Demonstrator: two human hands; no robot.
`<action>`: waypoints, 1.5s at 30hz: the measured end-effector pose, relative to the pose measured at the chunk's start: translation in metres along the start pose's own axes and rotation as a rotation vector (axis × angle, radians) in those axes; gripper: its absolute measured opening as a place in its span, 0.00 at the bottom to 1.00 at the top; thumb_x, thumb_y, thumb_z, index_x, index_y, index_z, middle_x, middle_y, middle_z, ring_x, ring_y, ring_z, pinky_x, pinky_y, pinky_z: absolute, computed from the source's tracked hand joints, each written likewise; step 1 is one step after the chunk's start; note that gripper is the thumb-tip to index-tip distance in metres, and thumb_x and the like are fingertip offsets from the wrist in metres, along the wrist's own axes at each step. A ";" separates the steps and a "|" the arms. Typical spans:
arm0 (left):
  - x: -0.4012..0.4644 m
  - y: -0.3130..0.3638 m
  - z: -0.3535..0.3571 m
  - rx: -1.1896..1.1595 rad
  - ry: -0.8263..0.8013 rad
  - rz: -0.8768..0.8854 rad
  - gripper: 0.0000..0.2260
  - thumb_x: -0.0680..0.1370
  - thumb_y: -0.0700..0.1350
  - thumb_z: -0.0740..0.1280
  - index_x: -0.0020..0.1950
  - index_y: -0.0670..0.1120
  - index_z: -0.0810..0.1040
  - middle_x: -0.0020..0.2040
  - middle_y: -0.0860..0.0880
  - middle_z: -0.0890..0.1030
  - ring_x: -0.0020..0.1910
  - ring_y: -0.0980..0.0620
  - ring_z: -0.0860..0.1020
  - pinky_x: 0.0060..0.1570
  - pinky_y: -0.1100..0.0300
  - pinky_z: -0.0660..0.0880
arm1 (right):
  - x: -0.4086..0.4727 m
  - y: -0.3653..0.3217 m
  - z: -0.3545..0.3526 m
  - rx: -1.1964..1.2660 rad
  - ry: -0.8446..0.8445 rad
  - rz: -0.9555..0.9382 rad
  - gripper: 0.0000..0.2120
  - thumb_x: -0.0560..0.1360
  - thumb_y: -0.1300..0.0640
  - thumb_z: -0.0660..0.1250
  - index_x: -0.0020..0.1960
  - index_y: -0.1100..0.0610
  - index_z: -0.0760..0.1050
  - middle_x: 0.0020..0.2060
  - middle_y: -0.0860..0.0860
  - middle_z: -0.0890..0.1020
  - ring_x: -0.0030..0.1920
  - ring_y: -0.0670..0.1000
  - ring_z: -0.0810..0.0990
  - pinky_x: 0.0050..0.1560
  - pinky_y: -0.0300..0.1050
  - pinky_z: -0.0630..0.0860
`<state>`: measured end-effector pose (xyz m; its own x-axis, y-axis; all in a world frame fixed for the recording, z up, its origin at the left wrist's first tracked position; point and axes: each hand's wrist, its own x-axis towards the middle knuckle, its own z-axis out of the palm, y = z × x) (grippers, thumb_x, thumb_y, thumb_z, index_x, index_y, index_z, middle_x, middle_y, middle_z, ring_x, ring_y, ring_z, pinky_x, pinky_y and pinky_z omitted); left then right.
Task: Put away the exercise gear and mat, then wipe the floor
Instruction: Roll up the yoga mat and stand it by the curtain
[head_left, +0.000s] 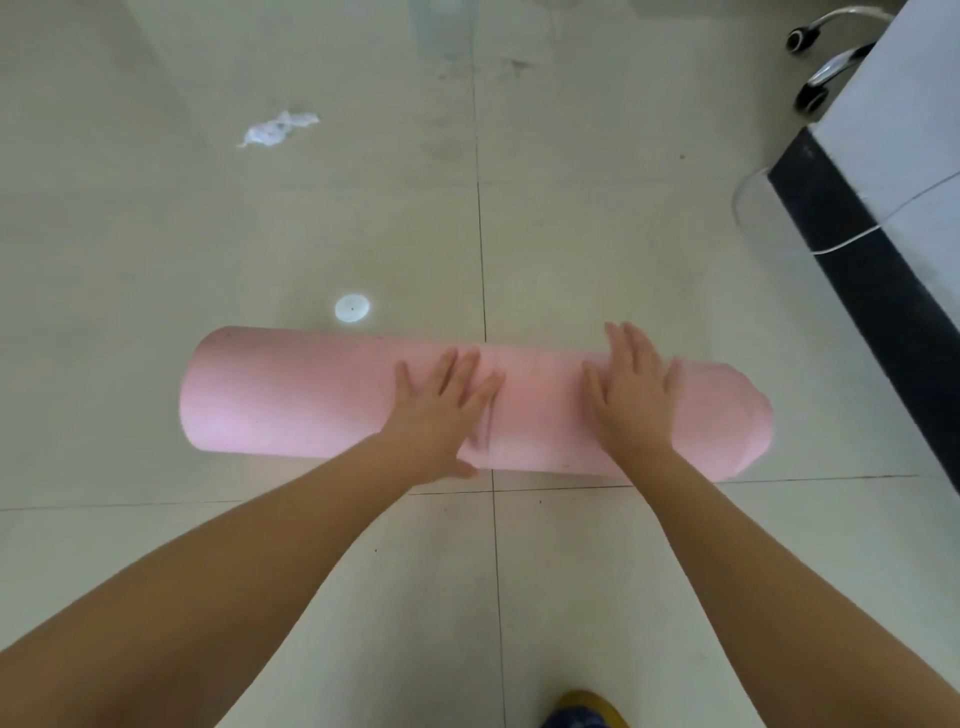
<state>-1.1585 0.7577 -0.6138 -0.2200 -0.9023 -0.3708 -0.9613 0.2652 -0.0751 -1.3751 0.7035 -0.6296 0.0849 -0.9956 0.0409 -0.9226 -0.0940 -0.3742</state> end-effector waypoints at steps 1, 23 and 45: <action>0.009 -0.004 -0.005 -0.003 -0.025 -0.010 0.52 0.70 0.64 0.68 0.75 0.51 0.30 0.76 0.44 0.32 0.76 0.42 0.36 0.66 0.28 0.46 | -0.007 0.013 -0.002 0.065 0.079 0.111 0.28 0.80 0.50 0.55 0.77 0.54 0.52 0.77 0.53 0.53 0.77 0.53 0.50 0.74 0.57 0.40; -0.011 -0.026 0.009 0.033 0.305 -0.229 0.61 0.57 0.65 0.76 0.77 0.45 0.45 0.74 0.33 0.60 0.71 0.31 0.61 0.61 0.27 0.60 | 0.002 0.065 -0.091 0.821 0.015 0.354 0.25 0.71 0.49 0.72 0.62 0.58 0.66 0.56 0.52 0.73 0.55 0.53 0.74 0.51 0.46 0.70; -0.205 -0.031 -0.288 -1.041 0.643 -0.442 0.43 0.70 0.60 0.67 0.76 0.45 0.49 0.74 0.46 0.61 0.72 0.49 0.63 0.69 0.47 0.66 | 0.005 -0.273 -0.387 0.230 -0.126 -0.920 0.17 0.67 0.54 0.71 0.52 0.59 0.73 0.42 0.47 0.75 0.48 0.50 0.70 0.70 0.57 0.53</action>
<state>-1.1313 0.8367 -0.2691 0.3854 -0.9223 0.0298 -0.5854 -0.2194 0.7804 -1.2687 0.7262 -0.1693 0.7922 -0.5226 0.3151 -0.3784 -0.8258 -0.4182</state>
